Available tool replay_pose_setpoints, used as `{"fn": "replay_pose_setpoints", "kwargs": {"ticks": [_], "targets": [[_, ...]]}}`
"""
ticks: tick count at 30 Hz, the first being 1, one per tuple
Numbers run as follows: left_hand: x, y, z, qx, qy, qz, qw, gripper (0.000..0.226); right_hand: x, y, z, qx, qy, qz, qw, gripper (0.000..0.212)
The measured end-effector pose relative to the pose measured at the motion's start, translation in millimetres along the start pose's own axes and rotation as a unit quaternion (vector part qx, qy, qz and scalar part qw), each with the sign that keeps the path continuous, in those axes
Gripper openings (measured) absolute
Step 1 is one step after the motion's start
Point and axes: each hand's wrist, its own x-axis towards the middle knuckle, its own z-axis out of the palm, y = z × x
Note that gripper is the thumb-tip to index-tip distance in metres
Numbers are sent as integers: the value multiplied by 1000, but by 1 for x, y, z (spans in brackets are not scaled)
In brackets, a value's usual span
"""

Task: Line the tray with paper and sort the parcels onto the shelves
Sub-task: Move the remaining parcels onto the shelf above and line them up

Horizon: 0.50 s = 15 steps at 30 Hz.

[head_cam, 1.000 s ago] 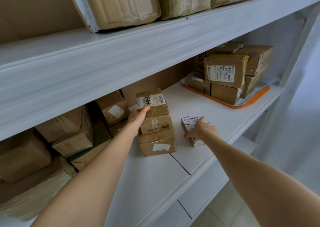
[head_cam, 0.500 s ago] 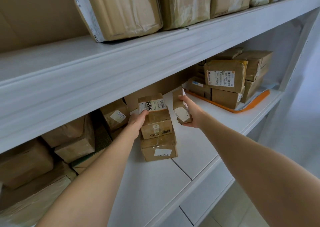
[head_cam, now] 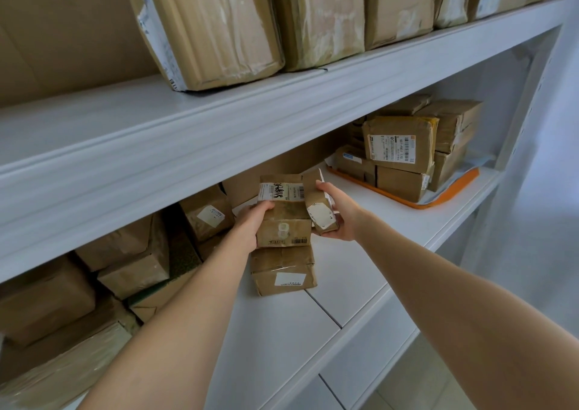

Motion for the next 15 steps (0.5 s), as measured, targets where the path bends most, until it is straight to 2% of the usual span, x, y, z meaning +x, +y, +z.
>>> {"fn": "replay_pose_setpoints", "kwargs": {"ticks": [10, 15], "targets": [[-44, 6, 46, -4, -53, 35, 998, 42, -64, -7, -58, 36, 26, -14, 999, 75], [-84, 9, 92, 36, -89, 74, 993, 45, -106, -3, -100, 136, 85, -54, 986, 55]]}}
